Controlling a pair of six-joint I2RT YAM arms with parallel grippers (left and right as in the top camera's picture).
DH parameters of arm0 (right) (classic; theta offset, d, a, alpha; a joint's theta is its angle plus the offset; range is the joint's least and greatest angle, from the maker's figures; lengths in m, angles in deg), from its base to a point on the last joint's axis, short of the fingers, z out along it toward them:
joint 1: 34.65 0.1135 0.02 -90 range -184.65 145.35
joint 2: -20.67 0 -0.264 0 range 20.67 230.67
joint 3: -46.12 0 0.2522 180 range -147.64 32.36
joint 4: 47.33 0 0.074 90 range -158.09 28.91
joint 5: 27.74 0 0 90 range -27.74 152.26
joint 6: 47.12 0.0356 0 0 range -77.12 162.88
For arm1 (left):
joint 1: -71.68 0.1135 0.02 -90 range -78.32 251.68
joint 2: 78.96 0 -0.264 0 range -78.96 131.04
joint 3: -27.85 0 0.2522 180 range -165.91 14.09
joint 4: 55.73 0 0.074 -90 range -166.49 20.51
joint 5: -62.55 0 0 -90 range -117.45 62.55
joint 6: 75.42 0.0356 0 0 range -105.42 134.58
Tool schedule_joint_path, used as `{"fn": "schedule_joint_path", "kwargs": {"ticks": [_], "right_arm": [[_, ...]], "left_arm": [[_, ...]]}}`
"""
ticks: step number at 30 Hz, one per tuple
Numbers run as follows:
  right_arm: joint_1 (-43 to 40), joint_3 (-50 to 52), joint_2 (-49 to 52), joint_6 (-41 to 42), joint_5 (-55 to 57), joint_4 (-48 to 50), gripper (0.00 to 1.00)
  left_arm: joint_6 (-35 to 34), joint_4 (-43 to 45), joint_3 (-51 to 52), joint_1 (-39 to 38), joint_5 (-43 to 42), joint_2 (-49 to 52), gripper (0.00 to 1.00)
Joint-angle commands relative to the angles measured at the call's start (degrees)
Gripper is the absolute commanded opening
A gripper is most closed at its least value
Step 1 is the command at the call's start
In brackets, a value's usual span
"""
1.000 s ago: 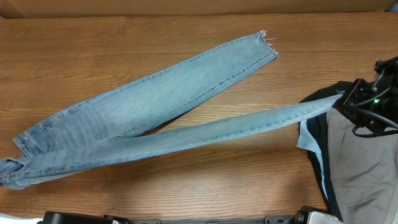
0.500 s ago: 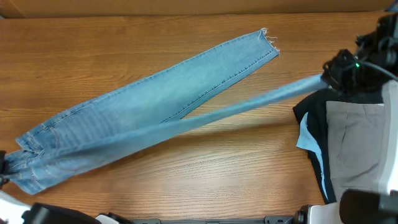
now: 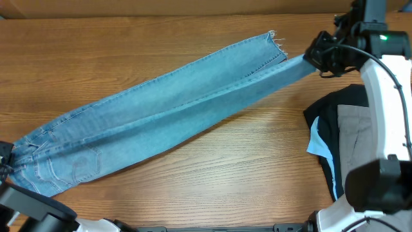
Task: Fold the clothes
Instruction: 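Lift the lower leg hem with the right gripper over the upper leg, then lay the lower leg onto the upper leg hem with the right gripper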
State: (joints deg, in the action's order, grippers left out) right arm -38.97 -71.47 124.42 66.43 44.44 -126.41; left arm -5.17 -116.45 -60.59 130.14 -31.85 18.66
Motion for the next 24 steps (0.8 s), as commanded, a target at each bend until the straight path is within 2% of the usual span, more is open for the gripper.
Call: {"fn": "schedule_joint_path", "kwargs": {"ticks": [1,14,24], "right_arm": [[-0.87,-1.51,1.9,1.84,3.13,2.58,0.04],[0.42,1.79,3.37,1.84,3.1,14.93,0.04],[3.3,2.38,11.93,2.05,3.1,26.53,0.04]], "left_arm": [[0.02,3.21,-1.25,-0.61,1.84,2.58,0.04],[-1.29,8.0,-1.25,-1.81,1.46,6.29,0.05],[-3.06,7.93,-1.25,-1.84,2.01,6.29,0.05]]}}
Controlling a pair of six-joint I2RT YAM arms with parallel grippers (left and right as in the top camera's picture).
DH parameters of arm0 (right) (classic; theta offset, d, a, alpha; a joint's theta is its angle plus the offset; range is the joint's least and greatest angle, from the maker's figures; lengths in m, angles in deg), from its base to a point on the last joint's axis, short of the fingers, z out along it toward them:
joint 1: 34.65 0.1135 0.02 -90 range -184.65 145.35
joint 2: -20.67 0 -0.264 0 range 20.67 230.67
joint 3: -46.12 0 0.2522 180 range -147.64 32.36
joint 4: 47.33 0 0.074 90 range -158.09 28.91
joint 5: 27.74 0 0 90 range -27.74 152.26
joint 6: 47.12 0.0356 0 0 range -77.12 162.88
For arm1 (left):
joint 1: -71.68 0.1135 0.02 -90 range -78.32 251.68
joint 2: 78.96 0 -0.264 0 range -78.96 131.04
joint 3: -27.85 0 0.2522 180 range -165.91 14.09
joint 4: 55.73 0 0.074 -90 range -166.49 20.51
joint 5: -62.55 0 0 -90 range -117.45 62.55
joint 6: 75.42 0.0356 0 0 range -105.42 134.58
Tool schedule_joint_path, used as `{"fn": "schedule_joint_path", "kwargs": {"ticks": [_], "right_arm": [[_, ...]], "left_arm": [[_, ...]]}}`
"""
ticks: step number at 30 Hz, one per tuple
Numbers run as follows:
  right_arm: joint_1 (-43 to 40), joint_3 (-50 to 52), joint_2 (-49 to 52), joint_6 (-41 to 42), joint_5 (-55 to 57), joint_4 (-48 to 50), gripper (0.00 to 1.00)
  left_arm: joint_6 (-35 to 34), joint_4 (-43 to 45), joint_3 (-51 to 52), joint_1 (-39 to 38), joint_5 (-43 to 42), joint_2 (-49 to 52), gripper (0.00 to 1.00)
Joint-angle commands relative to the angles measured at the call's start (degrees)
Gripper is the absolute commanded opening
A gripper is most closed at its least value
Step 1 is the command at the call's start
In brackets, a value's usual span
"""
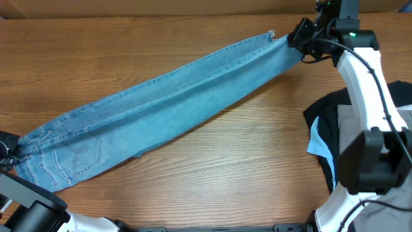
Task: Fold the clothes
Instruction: 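Lay the lower leg onto the upper leg hem with the right gripper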
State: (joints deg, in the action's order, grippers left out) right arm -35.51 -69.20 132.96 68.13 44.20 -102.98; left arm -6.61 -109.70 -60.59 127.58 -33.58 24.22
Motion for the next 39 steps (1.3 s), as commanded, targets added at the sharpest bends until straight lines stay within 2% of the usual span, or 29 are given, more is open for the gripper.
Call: {"fn": "schedule_joint_path", "kwargs": {"ticks": [1,8,21,22,23,24,26,33,36,39], "right_arm": [[0.02,0.11,4.44,0.35,3.28,4.63,0.04],[1.01,0.11,9.62,1.81,0.96,13.31,0.04],[3.5,0.11,15.3,5.29,0.59,22.45,0.05],[3.58,0.11,15.47,5.27,0.5,22.6,0.17],[3.61,0.11,15.54,5.22,0.87,22.56,0.52],[3.58,0.11,15.56,5.2,1.44,22.53,0.74],[3.28,-0.31,15.28,4.83,1.44,22.32,0.79],[0.04,-0.68,11.15,3.19,-3.02,15.26,0.79],[-0.66,-0.68,10.8,1.14,-6.99,9.14,0.79],[-0.72,-0.68,10.82,-2.73,-7.93,0.92,0.77]], "left_arm": [[-1.62,1.18,-1.25,0.72,3.74,0.74,0.05],[-1.62,1.09,-1.25,0.7,3.74,0.74,0.05],[-2.21,1.11,-1.25,0.68,3.52,0.74,0.05],[-2.21,1.11,-1.25,0.68,3.54,0.74,0.06],[-2.21,1.11,-1.25,0.68,3.54,0.74,0.08],[-2.21,1.14,-1.25,0.68,3.54,0.74,0.09],[-2.19,1.14,-1.25,0.68,3.54,0.74,0.13],[-2.16,1.09,-1.25,0.68,3.52,0.74,0.38],[-2.14,1.16,-1.25,0.68,3.28,0.74,0.44],[-1.22,1.14,-1.25,0.68,3.3,0.74,0.45]]}}
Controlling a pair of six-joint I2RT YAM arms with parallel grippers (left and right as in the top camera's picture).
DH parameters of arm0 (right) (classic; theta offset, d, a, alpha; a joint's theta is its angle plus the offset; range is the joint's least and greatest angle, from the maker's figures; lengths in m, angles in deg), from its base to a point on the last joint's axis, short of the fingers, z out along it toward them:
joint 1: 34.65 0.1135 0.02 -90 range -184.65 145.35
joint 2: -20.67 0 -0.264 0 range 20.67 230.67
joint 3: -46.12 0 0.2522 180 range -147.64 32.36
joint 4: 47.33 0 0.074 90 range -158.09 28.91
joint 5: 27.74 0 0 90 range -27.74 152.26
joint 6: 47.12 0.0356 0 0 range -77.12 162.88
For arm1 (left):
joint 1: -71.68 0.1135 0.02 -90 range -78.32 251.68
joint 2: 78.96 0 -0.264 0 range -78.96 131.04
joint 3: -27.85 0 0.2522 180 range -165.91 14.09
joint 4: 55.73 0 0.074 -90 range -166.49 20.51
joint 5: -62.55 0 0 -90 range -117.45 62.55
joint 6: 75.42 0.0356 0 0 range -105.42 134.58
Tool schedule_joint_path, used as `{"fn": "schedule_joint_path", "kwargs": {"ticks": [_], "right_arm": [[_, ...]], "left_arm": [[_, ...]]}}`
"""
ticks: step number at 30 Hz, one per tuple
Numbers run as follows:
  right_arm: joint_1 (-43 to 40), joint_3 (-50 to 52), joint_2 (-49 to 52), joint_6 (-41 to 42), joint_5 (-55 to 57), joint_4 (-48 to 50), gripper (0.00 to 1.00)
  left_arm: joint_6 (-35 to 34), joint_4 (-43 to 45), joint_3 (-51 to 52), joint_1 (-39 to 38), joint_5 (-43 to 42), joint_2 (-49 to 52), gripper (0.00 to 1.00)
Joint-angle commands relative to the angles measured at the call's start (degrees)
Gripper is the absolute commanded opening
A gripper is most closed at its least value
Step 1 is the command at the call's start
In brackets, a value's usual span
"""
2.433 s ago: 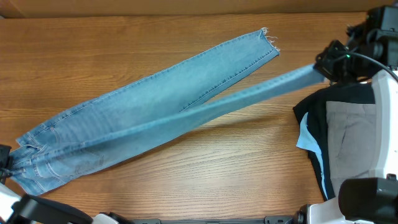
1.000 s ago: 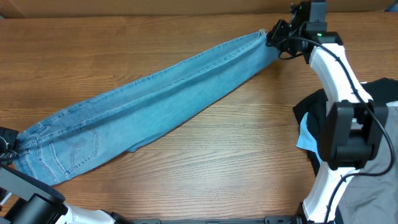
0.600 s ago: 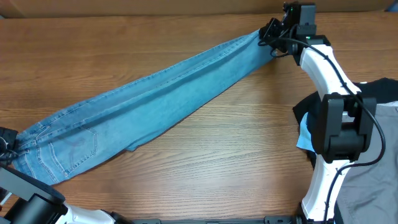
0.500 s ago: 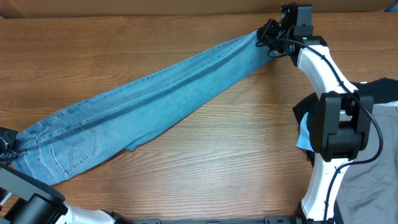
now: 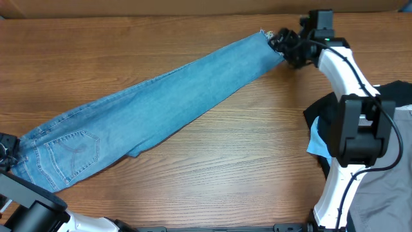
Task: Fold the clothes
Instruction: 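Lay the lower leg onto the upper leg hem with the right gripper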
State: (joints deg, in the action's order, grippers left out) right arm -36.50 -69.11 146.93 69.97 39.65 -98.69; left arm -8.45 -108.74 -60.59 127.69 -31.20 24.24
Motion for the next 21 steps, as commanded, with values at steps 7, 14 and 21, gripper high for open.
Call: {"fn": "schedule_joint_path", "kwargs": {"ticks": [7,14,21], "right_arm": [[0.33,-0.76,-3.15,-15.65,-2.95,-14.58,0.78],[0.33,-0.76,-3.15,-18.62,-2.97,-19.15,0.79],[0.33,-0.76,-3.15,-18.6,-2.97,-19.19,0.8]], "left_arm": [[7.15,-1.11,-1.53,0.83,3.15,0.44,0.22],[6.75,-7.21,-9.2,4.7,-2.21,-2.27,0.22],[7.21,-12.04,-15.34,4.44,-5.31,-4.0,0.77]]}}
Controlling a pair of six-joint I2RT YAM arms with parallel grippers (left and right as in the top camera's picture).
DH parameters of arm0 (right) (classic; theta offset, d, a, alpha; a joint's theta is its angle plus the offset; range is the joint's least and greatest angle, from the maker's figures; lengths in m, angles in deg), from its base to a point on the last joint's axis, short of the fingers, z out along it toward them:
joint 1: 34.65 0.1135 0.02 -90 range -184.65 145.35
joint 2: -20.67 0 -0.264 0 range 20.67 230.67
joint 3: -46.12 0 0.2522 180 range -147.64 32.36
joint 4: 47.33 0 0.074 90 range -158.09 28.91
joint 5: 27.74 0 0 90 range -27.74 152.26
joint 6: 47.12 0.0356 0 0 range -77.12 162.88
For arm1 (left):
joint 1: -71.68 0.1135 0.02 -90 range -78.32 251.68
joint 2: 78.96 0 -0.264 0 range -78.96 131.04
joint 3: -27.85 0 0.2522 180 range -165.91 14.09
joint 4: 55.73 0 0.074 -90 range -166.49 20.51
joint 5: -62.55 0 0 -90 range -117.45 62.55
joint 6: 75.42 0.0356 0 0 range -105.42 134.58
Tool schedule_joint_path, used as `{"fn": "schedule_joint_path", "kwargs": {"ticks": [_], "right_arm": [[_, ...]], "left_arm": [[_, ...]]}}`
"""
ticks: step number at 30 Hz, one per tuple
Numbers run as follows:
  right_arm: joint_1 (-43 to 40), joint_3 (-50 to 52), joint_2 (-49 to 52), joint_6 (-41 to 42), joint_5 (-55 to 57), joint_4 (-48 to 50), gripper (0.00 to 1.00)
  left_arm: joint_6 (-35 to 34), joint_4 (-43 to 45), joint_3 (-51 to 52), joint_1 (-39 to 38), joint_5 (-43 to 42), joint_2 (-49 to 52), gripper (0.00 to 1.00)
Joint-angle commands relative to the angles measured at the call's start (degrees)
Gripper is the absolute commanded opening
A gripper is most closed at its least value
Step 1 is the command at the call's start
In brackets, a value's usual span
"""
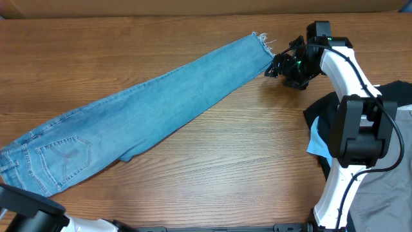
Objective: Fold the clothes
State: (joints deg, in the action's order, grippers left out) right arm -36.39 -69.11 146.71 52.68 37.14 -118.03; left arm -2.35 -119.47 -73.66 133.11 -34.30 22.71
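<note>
A pair of light blue jeans (148,109), folded lengthwise with one leg on the other, lies flat and diagonal across the wooden table. The waist and back pocket (61,158) are at the lower left. The frayed hem (257,44) is at the upper right. My right gripper (275,68) sits just right of the hem, off the cloth, its fingers apart and empty. Of the left arm only a link (26,211) shows at the bottom left corner; its gripper is out of view.
A pile of other clothes (325,129), black, grey and light blue, lies at the right edge under the right arm. The wooden table (225,167) runs to a cardboard-coloured back wall along the top.
My right gripper let go of the hem and moved slightly down and right of it. The left gripper left the waist and went out of view. The jeans now lie slack and flat.
The jeans were held stretched between both grippers, the left on the waist and the right on the hem. The right gripper moved up and left with the hem while the cloth flattened, pocket side up. Now both ends are free and the jeans rest on the table.
</note>
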Motion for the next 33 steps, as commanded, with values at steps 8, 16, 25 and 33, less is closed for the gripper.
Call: {"fn": "schedule_joint_path", "kwargs": {"ticks": [8,16,25,33], "right_arm": [[0.22,-0.74,-2.91,-1.31,-0.44,1.11,0.83],[0.5,-0.46,-0.92,0.24,1.44,5.57,0.77],[0.61,-0.46,5.01,1.46,1.49,13.92,0.78],[1.11,-0.46,9.03,3.98,1.51,21.92,0.75]], "left_arm": [[4.28,-6.86,1.07,-4.11,-3.06,-2.25,0.04],[2.71,7.65,18.03,-6.16,5.42,-1.22,0.04],[1.22,14.93,23.85,-5.86,5.33,4.33,0.18],[1.05,15.19,23.82,-5.97,3.41,5.29,0.18]]}}
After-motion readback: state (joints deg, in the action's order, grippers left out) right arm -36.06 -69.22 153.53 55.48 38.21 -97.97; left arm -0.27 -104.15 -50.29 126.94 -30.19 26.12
